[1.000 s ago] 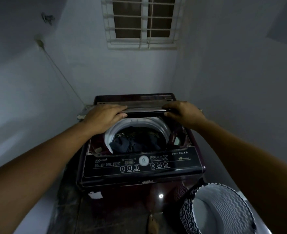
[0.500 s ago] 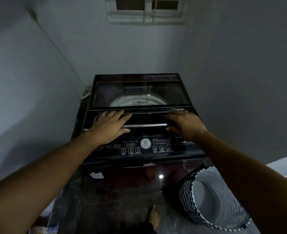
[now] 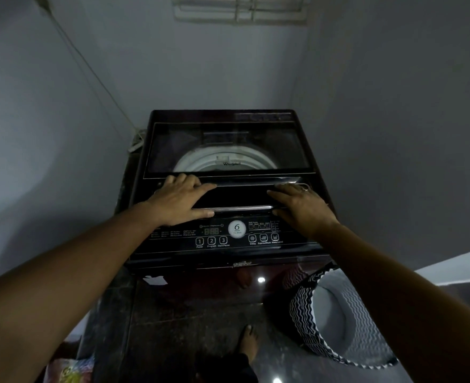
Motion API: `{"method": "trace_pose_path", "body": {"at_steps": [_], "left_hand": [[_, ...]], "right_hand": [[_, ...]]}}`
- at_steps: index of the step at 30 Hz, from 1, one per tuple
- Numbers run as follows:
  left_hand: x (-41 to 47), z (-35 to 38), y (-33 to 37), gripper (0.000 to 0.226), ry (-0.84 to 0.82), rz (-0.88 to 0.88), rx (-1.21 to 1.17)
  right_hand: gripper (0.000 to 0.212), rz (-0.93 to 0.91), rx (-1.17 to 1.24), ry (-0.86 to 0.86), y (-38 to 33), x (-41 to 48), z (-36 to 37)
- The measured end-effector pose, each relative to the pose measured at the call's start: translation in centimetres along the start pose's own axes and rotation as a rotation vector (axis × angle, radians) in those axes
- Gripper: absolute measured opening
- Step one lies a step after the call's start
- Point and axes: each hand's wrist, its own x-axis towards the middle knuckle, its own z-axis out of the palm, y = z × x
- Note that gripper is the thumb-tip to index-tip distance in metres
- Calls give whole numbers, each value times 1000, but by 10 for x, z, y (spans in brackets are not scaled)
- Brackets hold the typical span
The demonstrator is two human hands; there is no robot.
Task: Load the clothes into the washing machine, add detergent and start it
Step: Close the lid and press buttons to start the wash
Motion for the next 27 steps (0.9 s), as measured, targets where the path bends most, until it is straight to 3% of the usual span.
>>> {"method": "trace_pose_path", "body": {"at_steps": [5, 14, 20, 27], "left_hand": [[-2, 15, 3, 73, 56, -23, -22], [-30, 49, 23, 88, 83, -86, -37], [-48, 62, 33, 85, 147, -148, -76], [-65, 75, 39, 70, 199, -269, -116]], "right_hand": [[55, 25, 51, -42, -1, -3, 11], [70, 89, 6, -161, -10, -8, 17], [69, 256, -15, -72, -41, -25, 35], [65, 151, -53, -53, -24, -43, 39]]}}
